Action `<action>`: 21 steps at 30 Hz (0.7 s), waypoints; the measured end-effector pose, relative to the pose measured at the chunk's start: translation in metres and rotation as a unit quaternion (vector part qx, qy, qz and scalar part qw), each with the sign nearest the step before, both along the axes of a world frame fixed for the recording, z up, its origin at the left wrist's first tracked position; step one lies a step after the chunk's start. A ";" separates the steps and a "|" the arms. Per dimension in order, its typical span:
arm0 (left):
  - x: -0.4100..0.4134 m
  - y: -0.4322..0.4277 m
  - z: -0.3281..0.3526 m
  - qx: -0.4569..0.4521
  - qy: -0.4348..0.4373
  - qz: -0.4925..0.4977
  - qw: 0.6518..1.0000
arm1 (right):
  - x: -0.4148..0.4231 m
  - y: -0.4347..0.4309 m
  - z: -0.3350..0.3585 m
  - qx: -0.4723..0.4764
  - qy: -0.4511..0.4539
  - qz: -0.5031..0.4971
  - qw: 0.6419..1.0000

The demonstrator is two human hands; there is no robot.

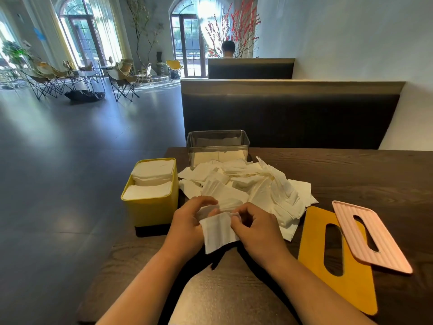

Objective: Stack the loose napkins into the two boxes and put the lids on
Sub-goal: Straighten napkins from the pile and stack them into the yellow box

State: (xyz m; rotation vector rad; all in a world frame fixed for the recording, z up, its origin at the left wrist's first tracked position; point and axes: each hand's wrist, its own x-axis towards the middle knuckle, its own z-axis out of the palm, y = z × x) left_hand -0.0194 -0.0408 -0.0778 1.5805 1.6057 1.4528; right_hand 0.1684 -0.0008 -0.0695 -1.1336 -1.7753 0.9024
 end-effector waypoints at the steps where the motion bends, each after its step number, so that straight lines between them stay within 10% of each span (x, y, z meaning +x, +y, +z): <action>1: 0.001 -0.001 0.003 0.000 -0.014 -0.004 1.000 | 0.001 0.001 0.000 0.003 -0.002 -0.008 1.000; 21: -0.005 -0.012 0.012 -0.025 0.094 -0.058 0.994 | 0.005 0.007 0.004 -0.034 -0.018 -0.016 0.999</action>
